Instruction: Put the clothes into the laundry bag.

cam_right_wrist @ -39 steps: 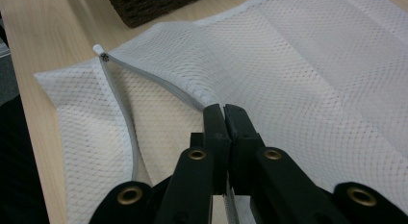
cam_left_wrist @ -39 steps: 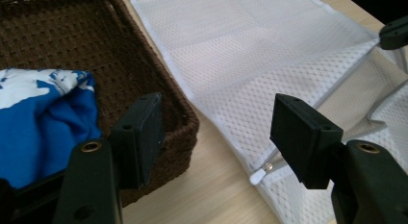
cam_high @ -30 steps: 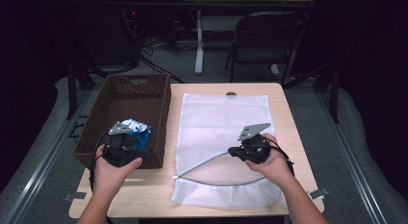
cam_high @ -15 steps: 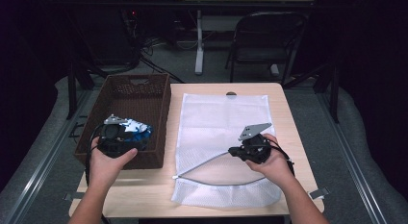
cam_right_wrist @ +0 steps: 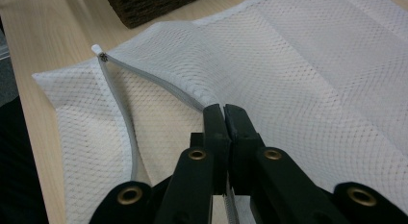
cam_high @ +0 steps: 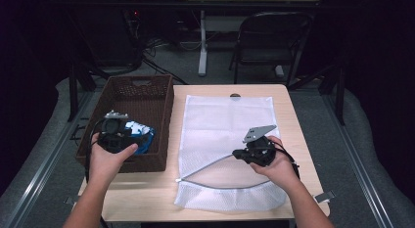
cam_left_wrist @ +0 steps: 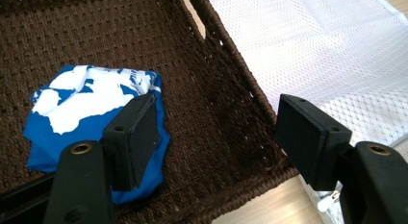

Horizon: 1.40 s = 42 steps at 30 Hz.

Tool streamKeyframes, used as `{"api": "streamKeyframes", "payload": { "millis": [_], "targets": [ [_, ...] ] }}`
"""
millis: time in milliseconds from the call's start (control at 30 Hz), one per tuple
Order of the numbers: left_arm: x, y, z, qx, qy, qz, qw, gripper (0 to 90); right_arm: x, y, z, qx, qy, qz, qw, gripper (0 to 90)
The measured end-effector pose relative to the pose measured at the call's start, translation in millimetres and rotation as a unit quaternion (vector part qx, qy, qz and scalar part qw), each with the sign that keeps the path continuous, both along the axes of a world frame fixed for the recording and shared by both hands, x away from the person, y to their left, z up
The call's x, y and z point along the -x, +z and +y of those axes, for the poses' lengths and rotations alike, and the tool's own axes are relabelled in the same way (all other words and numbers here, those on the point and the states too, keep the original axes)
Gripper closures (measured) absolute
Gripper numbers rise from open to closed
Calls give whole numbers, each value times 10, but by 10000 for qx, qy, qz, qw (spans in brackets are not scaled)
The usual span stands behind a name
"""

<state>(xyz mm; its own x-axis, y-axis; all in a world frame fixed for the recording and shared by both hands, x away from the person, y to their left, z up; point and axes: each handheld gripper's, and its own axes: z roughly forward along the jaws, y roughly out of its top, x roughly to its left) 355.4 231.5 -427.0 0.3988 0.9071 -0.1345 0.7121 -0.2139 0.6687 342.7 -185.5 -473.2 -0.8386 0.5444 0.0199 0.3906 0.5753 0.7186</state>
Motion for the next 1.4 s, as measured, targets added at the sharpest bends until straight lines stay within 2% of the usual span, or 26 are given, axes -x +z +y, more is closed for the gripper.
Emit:
{"api": "streamKeyframes", "payload": {
  "millis": [67, 400, 633, 1133, 1267, 1400],
  "targets": [
    [-28, 19, 10, -47, -15, 10, 10000, 318, -3, -1, -1, 2, 11, -4, 10000, 883],
    [-105, 43, 33, -10, 23, 75, 10000, 325, -1, -6, 3, 8, 3, 1, 10000, 884],
    [-186, 33, 70, -24, 134, 99, 9999, 324, -2, -7, 2, 9, -1, -2, 10000, 884],
    [-484, -46, 161, -323, 428, 335, 9980, 327, 1, -14, 6, 7, 6, 36, 10000, 883],
    [-556, -74, 176, -477, 499, 383, 9969, 336, 0, -12, 2, 4, -1, 29, 10000, 883],
    [-631, -89, 221, -477, 573, 502, 9960, 336, 1, -14, 3, 7, 13, 28, 10000, 883]
  ]
}}
